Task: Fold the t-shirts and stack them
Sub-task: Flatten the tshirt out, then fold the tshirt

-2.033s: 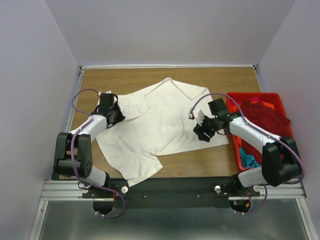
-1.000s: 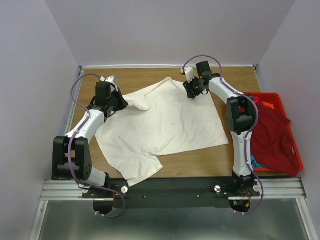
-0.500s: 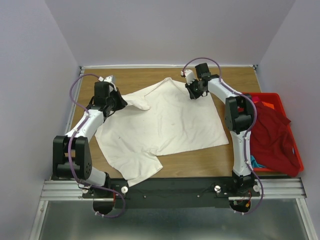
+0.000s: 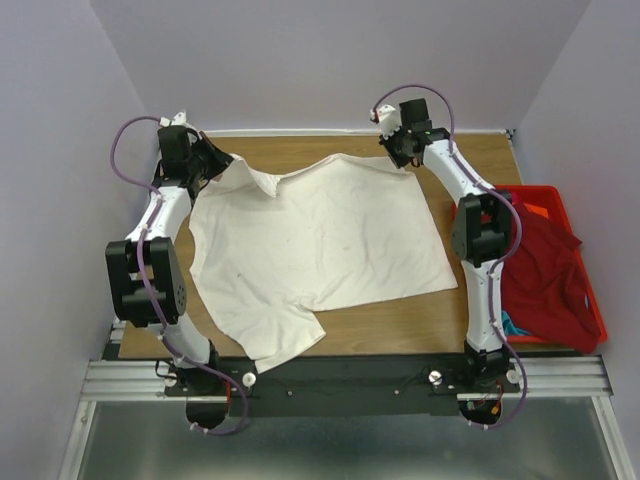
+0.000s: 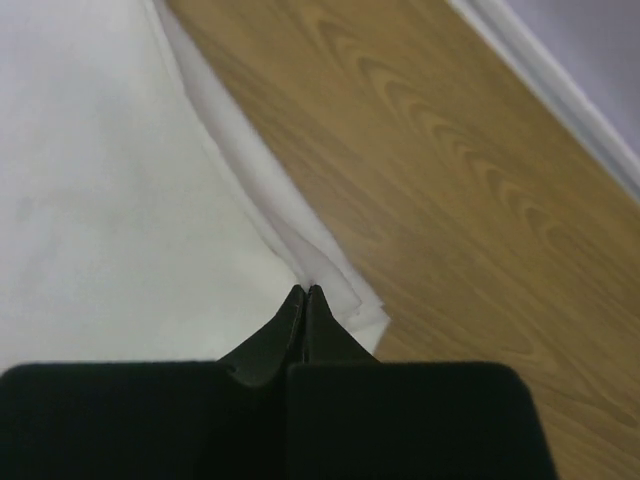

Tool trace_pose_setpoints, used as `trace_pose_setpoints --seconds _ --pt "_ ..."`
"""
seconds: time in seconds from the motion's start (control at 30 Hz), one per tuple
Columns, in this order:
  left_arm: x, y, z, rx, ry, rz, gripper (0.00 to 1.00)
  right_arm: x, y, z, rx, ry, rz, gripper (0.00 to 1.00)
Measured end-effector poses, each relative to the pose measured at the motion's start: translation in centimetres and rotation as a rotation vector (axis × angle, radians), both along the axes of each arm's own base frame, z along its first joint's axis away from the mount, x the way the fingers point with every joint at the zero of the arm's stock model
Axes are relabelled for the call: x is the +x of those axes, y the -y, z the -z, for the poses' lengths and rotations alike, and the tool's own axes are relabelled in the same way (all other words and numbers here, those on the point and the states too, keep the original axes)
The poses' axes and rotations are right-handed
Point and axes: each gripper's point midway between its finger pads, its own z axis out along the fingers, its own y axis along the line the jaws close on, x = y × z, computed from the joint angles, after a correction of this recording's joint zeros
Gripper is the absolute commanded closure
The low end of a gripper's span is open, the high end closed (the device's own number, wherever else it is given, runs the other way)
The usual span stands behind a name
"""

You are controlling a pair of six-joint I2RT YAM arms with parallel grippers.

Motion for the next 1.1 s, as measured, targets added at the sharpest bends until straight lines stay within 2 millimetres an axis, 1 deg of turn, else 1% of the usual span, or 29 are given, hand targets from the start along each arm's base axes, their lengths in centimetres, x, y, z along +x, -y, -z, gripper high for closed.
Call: trace_pose_setpoints --seconds 0.03,0.07,0.13,0.2,0.27,0.37,0.53,0.6,0.67,0.8,0.9,0.97,1.1 --pt "0.7 0.0 -0.4 -0.002 0.014 -0.001 1.00 0.6 0.3 -0.9 0.000 0.025 0.010 0.99" --pt "1.7 -0.1 -0.7 -0.004 0.023 0.000 1.00 1.3 0.6 -1.9 -0.003 0.054 0.023 0.99" --pt "3.5 -0.3 -0.8 -0.008 0.032 -0.001 1.00 2.7 1.4 -3.5 -0.007 0.108 0.049 0.99" --pt "5.2 -0.4 -0.8 -0.014 0.038 -0.005 1.00 3.9 2.1 -4.4 -0.013 0.144 0.069 0.99" --pt "6.7 -0.6 -0.4 -0.018 0.038 -0.008 1.00 4.9 2.7 -4.7 -0.019 0.170 0.084 0.99" --pt "8.6 -0.9 0.3 -0.025 0.035 -0.014 1.00 6.4 3.8 -3.6 -0.044 0.185 0.108 0.99" --pt "10.4 -1.3 1.3 -0.036 0.026 -0.027 1.00 7.0 4.8 -0.6 -0.083 0.157 0.121 0.99" --pt "10.9 -1.5 1.2 -0.040 0.031 -0.034 1.00 7.1 5.2 0.4 -0.093 0.146 0.124 0.99" --pt "11.4 -1.8 0.9 -0.050 0.040 -0.044 1.00 7.2 5.3 0.7 -0.096 0.148 0.125 0.99" --pt "11.7 -2.8 0.5 -0.067 0.052 -0.068 1.00 7.9 5.8 0.1 -0.091 0.180 0.135 0.99" --pt "11.7 -3.3 0.4 -0.073 0.066 -0.073 1.00 8.1 6.4 0.1 -0.090 0.186 0.145 0.99" --pt "11.1 -3.4 1.0 -0.078 0.061 -0.071 1.00 8.3 6.9 0.3 -0.089 0.190 0.152 0.99" --pt "9.1 -3.2 1.9 -0.089 0.031 -0.060 1.00 7.5 7.5 2.0 -0.098 0.152 0.158 0.99"
